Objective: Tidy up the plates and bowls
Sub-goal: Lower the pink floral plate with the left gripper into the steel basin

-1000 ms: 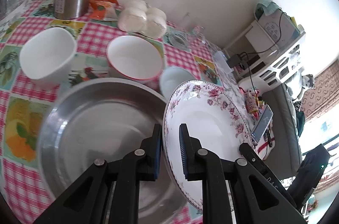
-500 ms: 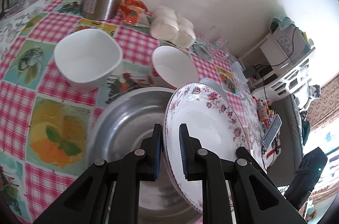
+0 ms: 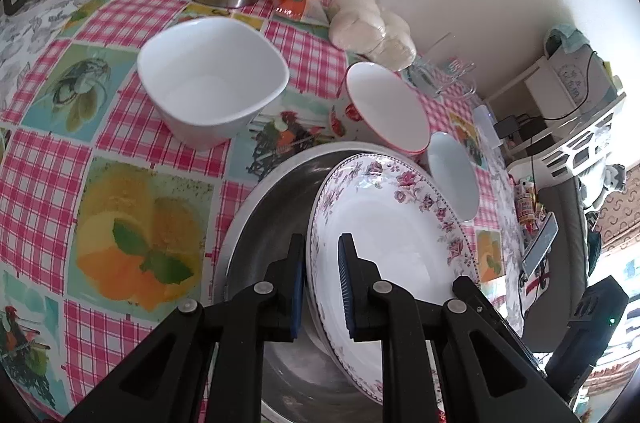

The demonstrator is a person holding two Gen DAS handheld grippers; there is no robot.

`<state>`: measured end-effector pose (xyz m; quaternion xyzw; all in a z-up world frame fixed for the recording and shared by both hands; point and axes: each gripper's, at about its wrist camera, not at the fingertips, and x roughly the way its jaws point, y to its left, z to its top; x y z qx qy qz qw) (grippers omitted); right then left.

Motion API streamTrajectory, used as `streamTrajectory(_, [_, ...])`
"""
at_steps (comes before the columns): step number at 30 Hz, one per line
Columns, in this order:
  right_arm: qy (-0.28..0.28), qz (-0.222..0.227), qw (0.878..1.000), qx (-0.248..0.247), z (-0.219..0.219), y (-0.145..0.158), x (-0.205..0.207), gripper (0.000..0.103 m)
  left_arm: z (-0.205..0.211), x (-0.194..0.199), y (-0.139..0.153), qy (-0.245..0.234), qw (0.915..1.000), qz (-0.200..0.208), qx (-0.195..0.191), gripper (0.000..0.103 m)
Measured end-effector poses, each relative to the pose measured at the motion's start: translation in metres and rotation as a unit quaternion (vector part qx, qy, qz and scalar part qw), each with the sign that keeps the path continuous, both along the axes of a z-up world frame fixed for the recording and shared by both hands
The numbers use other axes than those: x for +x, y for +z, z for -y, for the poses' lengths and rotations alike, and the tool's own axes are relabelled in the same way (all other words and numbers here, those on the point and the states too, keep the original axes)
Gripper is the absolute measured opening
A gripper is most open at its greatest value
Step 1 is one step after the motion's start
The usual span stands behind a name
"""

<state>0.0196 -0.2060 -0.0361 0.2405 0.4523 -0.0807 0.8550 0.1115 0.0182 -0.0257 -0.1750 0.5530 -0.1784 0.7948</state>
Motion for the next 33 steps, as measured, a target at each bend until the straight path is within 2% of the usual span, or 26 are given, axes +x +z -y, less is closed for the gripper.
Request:
streamTrajectory(12, [0.015, -0.023, 0.999, -0.017, -0.007, -0.009, 0.006, 0.011, 0.005, 0.001, -0.02, -0.004, 0.999, -0.035, 0.028, 0.017])
streamTrajectory(21, [0.025, -0.039, 0.999, -0.025, -0.008, -0.015, 0.008, 0.013, 0.008, 0.0, -0.032, -0.005, 0.9972, -0.065, 0.036, 0.017])
streamTrajectory(33, [0.039, -0.043, 0.997, -0.041, -0.012, -0.015, 0.009, 0.014, 0.005, -0.001, -0.034, 0.012, 0.9966, -0.073, 0.038, 0.017])
